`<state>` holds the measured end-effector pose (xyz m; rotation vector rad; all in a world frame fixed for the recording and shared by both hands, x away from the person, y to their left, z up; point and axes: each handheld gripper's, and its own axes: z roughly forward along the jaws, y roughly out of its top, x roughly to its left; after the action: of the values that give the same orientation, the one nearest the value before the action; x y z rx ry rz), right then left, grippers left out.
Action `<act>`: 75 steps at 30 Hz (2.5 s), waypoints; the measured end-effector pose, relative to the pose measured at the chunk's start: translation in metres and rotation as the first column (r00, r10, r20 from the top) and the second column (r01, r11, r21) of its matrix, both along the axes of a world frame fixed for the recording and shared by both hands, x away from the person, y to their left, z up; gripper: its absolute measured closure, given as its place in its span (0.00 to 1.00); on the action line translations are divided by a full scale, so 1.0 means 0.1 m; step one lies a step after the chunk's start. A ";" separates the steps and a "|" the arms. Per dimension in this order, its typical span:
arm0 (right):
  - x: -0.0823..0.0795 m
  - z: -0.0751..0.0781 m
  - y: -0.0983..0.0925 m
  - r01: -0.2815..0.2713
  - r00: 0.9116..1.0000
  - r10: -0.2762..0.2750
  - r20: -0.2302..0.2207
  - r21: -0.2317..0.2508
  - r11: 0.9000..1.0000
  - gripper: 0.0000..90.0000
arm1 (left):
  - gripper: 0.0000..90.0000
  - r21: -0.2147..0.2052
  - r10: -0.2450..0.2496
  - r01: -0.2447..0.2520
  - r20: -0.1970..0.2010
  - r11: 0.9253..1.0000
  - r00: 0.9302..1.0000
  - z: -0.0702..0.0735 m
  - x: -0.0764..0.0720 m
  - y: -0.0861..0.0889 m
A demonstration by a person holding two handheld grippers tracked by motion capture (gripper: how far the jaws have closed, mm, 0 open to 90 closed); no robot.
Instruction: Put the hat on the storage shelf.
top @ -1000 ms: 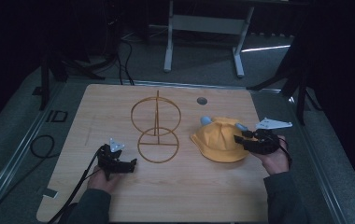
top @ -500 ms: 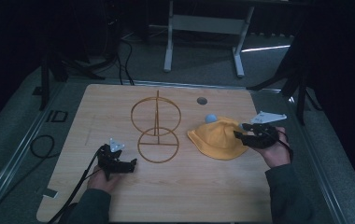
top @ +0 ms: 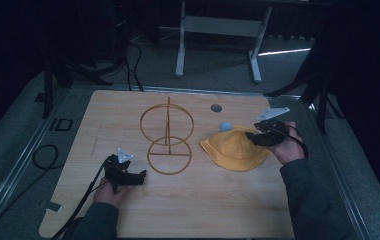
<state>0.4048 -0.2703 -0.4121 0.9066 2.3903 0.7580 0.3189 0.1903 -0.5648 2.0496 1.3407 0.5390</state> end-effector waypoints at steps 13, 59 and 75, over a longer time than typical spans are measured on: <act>0.31 -0.04 0.21 -0.104 0.988 0.082 -0.129 -0.167 0.981 0.44 | 0.02 -0.001 0.001 -0.001 -0.001 1.000 1.000 0.00 0.00 0.00; 0.53 0.12 0.38 -0.285 0.928 0.188 -0.322 -0.287 0.915 0.91 | 0.02 -0.001 0.002 -0.002 0.000 1.000 1.000 0.00 0.00 0.00; 0.36 0.42 0.37 -0.291 0.940 0.217 -0.264 -0.285 0.913 0.92 | 0.02 -0.002 0.002 -0.002 0.001 1.000 1.000 0.00 0.00 0.00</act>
<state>0.4409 -0.2334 -0.3698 0.5772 2.7661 0.3463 0.3188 0.1901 -0.5648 2.0464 1.3429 0.5395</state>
